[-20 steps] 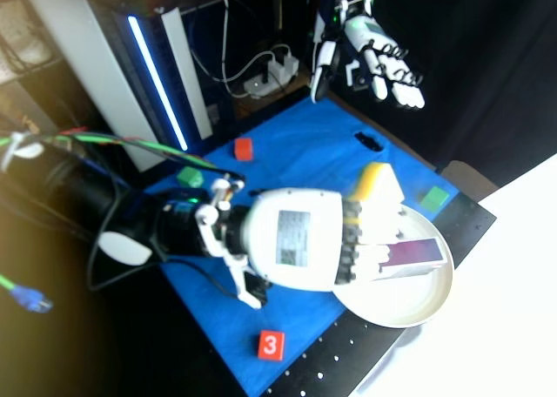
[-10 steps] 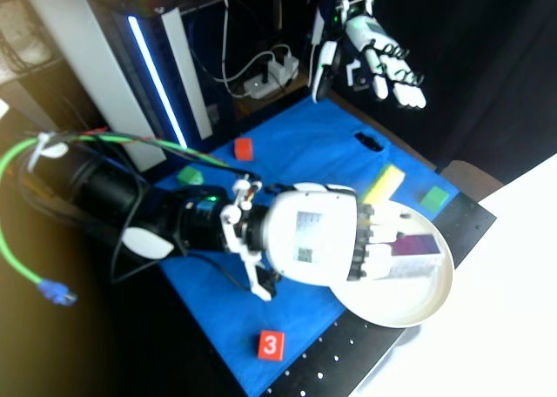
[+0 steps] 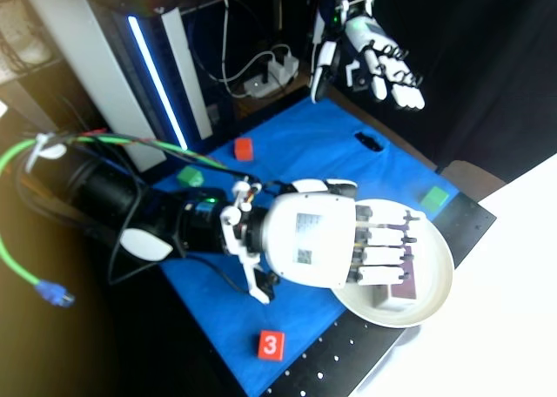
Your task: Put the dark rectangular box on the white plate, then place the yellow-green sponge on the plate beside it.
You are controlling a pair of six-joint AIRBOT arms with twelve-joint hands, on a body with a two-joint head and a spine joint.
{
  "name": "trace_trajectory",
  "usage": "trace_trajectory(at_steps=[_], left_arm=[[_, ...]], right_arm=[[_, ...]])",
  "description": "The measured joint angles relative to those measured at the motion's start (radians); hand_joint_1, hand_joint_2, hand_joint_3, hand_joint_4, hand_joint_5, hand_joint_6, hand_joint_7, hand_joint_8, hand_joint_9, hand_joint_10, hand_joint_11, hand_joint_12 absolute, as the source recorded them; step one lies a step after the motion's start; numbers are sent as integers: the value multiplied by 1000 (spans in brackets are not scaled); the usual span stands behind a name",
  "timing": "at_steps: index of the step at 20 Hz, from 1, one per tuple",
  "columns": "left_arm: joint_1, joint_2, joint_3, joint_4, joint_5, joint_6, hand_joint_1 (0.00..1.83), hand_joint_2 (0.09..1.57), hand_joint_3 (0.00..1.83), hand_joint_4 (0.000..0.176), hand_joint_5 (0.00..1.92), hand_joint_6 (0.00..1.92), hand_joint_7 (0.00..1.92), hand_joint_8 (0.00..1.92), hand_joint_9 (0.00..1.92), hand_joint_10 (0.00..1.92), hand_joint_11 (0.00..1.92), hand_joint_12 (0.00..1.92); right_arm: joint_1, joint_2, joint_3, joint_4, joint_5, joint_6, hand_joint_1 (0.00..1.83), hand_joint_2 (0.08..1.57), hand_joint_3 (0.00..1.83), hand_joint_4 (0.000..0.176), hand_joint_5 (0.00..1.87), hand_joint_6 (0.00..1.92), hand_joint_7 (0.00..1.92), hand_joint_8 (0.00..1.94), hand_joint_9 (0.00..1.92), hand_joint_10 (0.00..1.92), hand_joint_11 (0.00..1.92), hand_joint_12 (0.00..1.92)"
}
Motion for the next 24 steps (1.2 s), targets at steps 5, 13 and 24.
trace_trajectory(at_steps=[5,13,24], left_arm=[[0,-3,0,-2,-1,-1,709,934,0,175,7,0,31,0,0,0,0,0],[2,7,2,-2,-13,-6,722,921,0,78,22,2,0,0,0,0,12,5],[29,71,-29,48,-163,-73,503,931,0,119,0,0,0,0,2,0,17,13]], right_arm=[[0,29,-19,-11,1,2,718,982,0,83,488,0,539,0,570,145,190,1408],[0,177,-148,-45,89,2,709,968,0,67,455,1,428,3,389,13,0,1093],[-319,460,-488,146,558,-90,647,1058,7,94,265,0,183,2,71,6,0,326]])
